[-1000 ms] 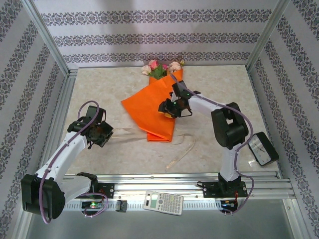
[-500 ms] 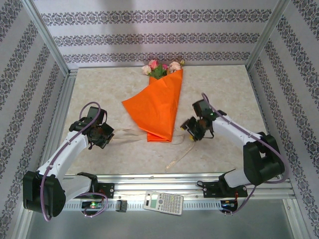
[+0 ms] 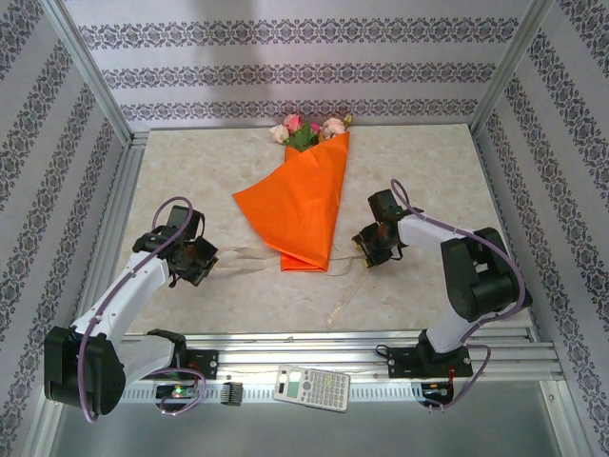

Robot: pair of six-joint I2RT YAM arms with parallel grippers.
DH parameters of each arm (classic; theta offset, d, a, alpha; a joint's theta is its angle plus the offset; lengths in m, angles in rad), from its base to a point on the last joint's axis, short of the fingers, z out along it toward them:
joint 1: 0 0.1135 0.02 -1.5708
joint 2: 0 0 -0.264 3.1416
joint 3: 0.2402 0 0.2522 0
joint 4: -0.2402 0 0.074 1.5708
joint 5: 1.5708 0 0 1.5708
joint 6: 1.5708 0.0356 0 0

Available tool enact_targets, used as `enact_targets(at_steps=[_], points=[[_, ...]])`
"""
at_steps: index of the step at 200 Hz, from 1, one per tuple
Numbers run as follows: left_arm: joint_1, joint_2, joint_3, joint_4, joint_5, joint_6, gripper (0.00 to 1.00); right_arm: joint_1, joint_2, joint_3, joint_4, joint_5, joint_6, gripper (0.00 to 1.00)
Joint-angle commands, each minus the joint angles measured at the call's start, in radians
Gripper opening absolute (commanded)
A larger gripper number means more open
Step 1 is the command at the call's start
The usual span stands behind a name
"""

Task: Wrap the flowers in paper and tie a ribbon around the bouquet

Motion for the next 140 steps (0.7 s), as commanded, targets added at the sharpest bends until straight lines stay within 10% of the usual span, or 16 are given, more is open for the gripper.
enact_targets(at_steps=[1,72,140], points=[[0.016,-0.017,-0.008,-0.001,-0.021,0.029,0.0,-0.025,0.033,0.02,0.051,0.068,-0.006,0.03],[0.045,-0.023,0.015,-0.114,-0.117,0.07,0.0,-0.109,-0.068,0.199,-0.165,0.268,-0.315,0.0],[0.047,-0.006,0.006,-0.078,-0.167,0.119,0.14,-0.12,-0.011,0.195,-0.103,0.198,-0.361,0.0]])
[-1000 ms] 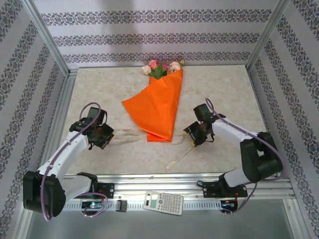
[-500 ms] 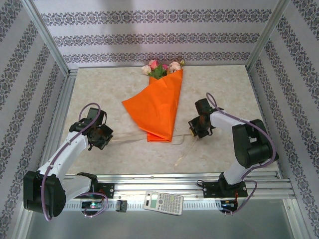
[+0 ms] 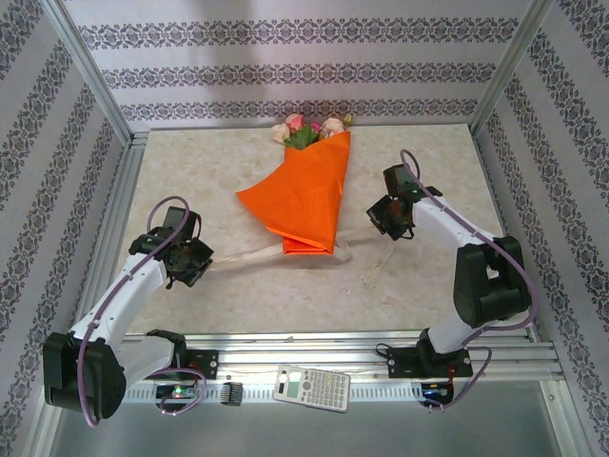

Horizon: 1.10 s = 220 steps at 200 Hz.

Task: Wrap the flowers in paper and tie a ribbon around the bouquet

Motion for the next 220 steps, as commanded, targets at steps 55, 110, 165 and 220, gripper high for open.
enact_targets(at_steps=[55,110,165,220], points=[[0.03,0.1,0.081,-0.045,-0.109,0.088,0.38,-0.026,0.13,0.066,0.016,0.03,-0.057,0.0],[-0.054,0.38,0.167,0.209,0.296,0.254,0.35,-0.017,0.114,0.05,0.024,0.034,-0.053,0.0],[-0.221,0.553,0.304,0.081,0.095,0.735,0.39,-0.014,0.125,0.065,0.027,0.018,-0.053,0.0],[-0.289,0.612,0.29,0.116,0.044,0.743,0.49,-0.014,0.134,0.073,0.028,0.016,-0.051,0.0]])
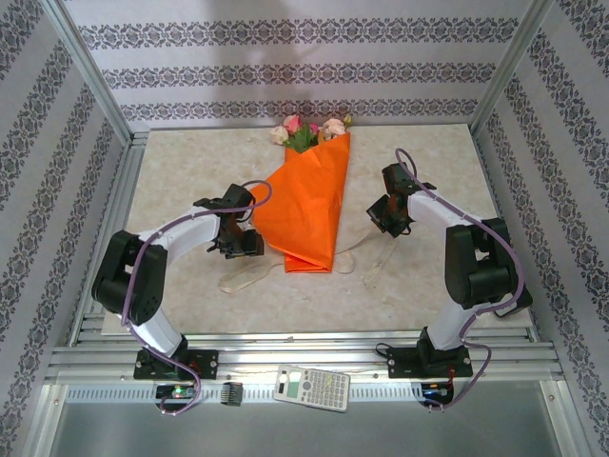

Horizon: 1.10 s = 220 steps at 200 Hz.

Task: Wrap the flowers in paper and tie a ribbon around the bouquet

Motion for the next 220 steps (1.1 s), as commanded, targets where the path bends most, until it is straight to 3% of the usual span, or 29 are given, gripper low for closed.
enact_targets(at_steps=[1,22,58,104,162,201,220], points=[[-0.057,0.025,0.001,-0.025,-0.07,0.069,0.49,0.008,0.006,0.027,-0.005,0.004,-0.013,0.0],[-0.09,-0.009,0.002,-0.068,-0.148,0.047,0.45,0.009,0.006,0.028,-0.003,0.003,-0.01,0.0],[-0.151,-0.195,-0.089,0.017,-0.024,-0.06,0.42,0.008,0.002,0.019,0.001,0.003,-0.008,0.0],[-0.2,-0.057,-0.085,0.046,-0.002,-0.055,0.43,0.008,0.006,0.008,0.01,-0.006,-0.011,0.0],[-0.22,0.008,-0.079,0.076,-0.127,-0.024,0.48,0.005,0.007,0.004,0.015,-0.013,-0.014,0.0],[-0.233,0.063,-0.109,0.098,-0.127,-0.026,0.29,0.0,0.011,-0.001,0.021,-0.016,-0.013,0.0],[-0.233,0.054,-0.114,0.085,-0.185,-0.027,0.09,0.0,0.014,-0.001,0.022,-0.012,-0.018,0.0]])
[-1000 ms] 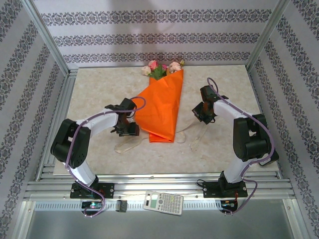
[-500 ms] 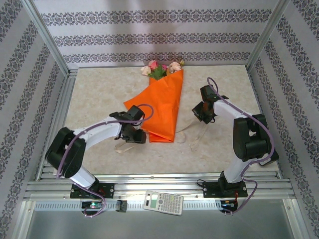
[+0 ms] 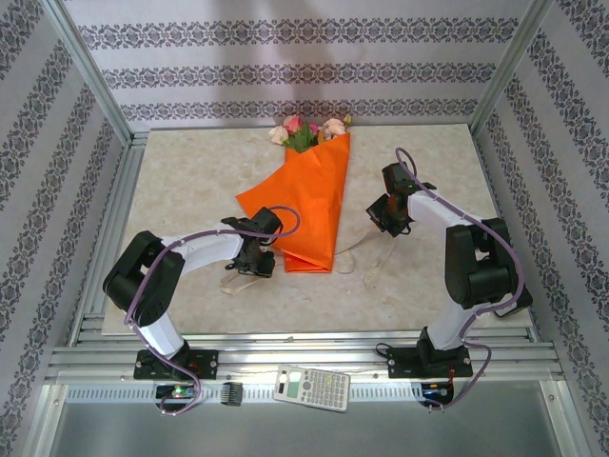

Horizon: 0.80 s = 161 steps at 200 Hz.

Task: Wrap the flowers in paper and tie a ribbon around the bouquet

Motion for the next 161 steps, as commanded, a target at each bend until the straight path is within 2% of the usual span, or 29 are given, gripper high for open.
enact_targets(at_steps=[1,8,45,92,122,161], points=[[-0.018,0.028,-0.035,0.024,-0.05,0.01,0.08,0.0,0.013,-0.002,0.009,-0.004,-0.018,0.0],[-0.016,0.011,-0.034,0.016,-0.071,0.003,0.0,-0.002,0.015,-0.002,0.007,0.003,-0.021,0.0],[0.004,-0.124,-0.036,-0.037,-0.108,-0.04,0.0,-0.023,0.017,-0.002,0.006,0.017,-0.038,0.0],[0.08,-0.264,-0.106,-0.067,-0.059,-0.075,0.0,-0.033,0.043,0.021,0.009,0.014,-0.049,0.0],[0.18,-0.333,-0.122,-0.059,-0.024,-0.114,0.0,-0.033,0.057,0.028,0.01,0.012,-0.049,0.0],[0.411,-0.395,-0.149,0.047,0.088,-0.226,0.0,-0.039,0.062,0.039,0.01,0.014,-0.051,0.0]])
